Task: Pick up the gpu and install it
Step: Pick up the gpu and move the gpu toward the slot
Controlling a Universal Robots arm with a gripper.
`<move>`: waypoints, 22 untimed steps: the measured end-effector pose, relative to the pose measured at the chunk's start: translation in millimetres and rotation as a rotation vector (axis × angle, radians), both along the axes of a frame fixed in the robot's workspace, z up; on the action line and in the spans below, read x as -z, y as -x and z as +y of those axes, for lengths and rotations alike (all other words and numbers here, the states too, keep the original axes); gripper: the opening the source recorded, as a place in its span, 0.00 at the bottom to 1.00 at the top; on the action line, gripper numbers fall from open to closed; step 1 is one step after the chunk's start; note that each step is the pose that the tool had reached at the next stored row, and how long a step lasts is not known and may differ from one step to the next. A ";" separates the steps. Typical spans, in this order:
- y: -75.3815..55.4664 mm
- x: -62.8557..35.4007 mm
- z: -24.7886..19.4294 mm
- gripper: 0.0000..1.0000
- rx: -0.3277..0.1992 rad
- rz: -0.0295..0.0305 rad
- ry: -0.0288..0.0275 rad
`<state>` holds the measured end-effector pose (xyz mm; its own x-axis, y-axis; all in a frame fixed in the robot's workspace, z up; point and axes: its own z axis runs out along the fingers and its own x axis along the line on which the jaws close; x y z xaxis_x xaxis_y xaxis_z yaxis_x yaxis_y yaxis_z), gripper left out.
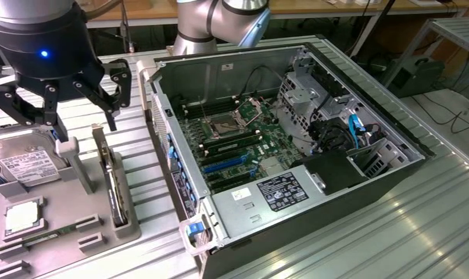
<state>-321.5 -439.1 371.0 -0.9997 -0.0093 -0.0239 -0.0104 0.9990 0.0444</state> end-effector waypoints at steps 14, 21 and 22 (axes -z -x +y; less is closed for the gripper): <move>0.0 21.3 -9.0 0.66 -0.008 0.0029 0.0000; 0.0 30.5 -9.8 0.66 -0.014 0.0048 0.0000; 0.0 31.6 -9.8 0.66 -0.014 0.0049 0.0000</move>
